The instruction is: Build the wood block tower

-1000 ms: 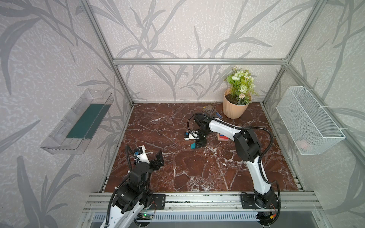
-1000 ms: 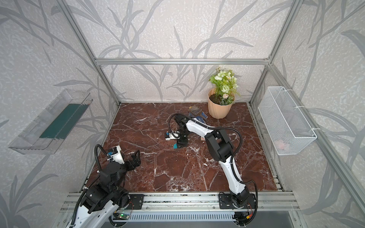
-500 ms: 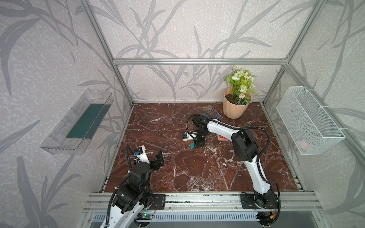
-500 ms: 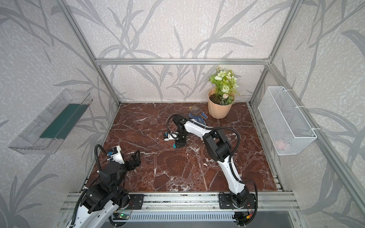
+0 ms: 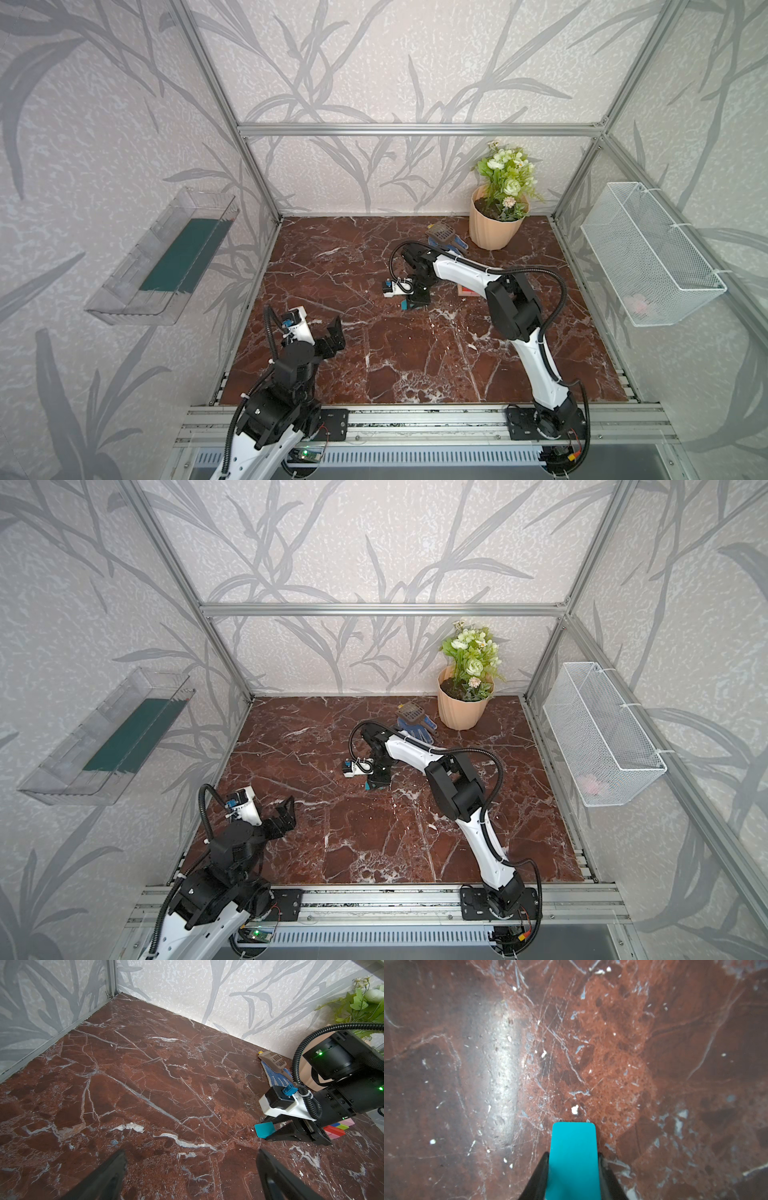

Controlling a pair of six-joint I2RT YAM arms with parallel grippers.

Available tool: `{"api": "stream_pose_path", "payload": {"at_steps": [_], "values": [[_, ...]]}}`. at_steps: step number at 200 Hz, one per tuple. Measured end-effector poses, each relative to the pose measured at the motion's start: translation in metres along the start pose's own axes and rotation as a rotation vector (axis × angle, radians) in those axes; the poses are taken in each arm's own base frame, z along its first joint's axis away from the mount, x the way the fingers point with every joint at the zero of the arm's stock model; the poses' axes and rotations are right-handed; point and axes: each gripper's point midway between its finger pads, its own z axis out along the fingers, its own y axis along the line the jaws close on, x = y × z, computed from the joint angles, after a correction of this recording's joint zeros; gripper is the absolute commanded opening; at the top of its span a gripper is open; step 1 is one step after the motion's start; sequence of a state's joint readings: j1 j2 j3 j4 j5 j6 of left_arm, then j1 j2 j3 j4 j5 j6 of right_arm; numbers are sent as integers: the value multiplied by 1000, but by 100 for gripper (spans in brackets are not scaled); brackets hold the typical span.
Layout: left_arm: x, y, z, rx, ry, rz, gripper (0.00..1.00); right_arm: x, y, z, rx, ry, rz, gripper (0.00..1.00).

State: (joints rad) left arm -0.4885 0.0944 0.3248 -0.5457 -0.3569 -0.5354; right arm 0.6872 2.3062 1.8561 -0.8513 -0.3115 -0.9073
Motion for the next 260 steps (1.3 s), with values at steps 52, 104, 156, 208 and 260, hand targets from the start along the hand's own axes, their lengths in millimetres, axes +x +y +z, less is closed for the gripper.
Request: {"api": "stream_pose_path", "payload": {"at_steps": [52, 104, 156, 208, 260], "values": [[0, 0, 0, 0, 0, 0, 99, -4, 2, -12, -6, -1, -7, 0], [0, 0, 0, 3, 2, 0, 98, -18, 6, -72, 84, -73, -52, 0], [1, -1, 0, 9, 6, 0, 98, -1, -5, -135, 168, -119, -68, 0], [1, -2, 0, 9, 6, 0, 98, 51, -24, -159, 228, -98, -31, 0], [1, -2, 0, 9, 6, 0, 98, 95, -51, -194, 363, -117, 47, 0]]}}
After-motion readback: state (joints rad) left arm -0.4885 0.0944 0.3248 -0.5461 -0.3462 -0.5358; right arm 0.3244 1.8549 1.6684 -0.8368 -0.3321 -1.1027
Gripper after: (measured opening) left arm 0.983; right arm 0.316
